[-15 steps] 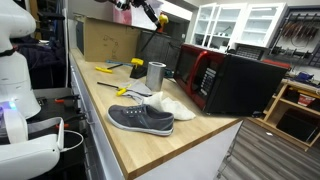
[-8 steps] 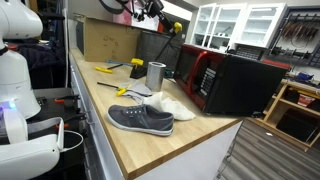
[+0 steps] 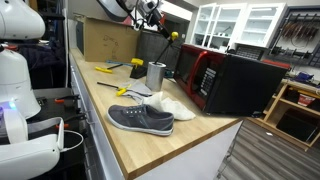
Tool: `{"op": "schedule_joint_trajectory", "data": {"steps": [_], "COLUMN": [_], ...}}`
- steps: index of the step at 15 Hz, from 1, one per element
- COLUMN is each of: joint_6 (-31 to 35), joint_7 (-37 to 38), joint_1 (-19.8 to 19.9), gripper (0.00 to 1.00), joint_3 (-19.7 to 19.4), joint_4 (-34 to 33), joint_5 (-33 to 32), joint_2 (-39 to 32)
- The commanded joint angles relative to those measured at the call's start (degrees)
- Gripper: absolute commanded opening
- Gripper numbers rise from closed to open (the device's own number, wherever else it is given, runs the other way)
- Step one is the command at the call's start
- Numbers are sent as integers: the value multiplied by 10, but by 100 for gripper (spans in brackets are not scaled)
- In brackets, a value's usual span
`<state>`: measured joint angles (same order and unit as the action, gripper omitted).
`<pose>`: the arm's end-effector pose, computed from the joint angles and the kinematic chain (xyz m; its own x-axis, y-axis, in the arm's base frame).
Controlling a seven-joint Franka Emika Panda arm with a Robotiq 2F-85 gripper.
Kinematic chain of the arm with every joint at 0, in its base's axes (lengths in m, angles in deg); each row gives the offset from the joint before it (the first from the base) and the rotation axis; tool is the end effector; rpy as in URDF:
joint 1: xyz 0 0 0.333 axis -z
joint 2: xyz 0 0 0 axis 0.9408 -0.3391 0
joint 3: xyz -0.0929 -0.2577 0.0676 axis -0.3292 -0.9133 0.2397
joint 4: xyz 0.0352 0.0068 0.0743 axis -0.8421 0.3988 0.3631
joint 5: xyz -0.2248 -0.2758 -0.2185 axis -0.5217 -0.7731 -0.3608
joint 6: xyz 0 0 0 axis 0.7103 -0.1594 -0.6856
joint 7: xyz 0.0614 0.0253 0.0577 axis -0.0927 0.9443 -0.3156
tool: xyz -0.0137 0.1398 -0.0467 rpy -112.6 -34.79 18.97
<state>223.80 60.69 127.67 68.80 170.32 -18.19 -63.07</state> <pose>0.5808 -0.0655 0.4038 0.4922 -0.4087 0.7686 -0.5544 -0.8279 -0.0852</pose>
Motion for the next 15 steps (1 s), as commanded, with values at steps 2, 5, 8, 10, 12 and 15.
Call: {"op": "schedule_joint_trajectory", "data": {"steps": [2, 5, 8, 10, 12, 15], "joint_6": [47, 69, 96, 101, 101, 92], "joint_7": [49, 73, 139, 181, 222, 276], "joint_1": [63, 106, 145, 167, 186, 218], "gripper": [5, 5, 5, 5, 5, 5], "joint_3": [45, 64, 93, 123, 160, 223], "joint_4": [-2, 15, 32, 40, 51, 57], "joint_5": [-103, -179, -235, -266, -301, -359], "joint_2": [6, 12, 16, 16, 16, 12]}}
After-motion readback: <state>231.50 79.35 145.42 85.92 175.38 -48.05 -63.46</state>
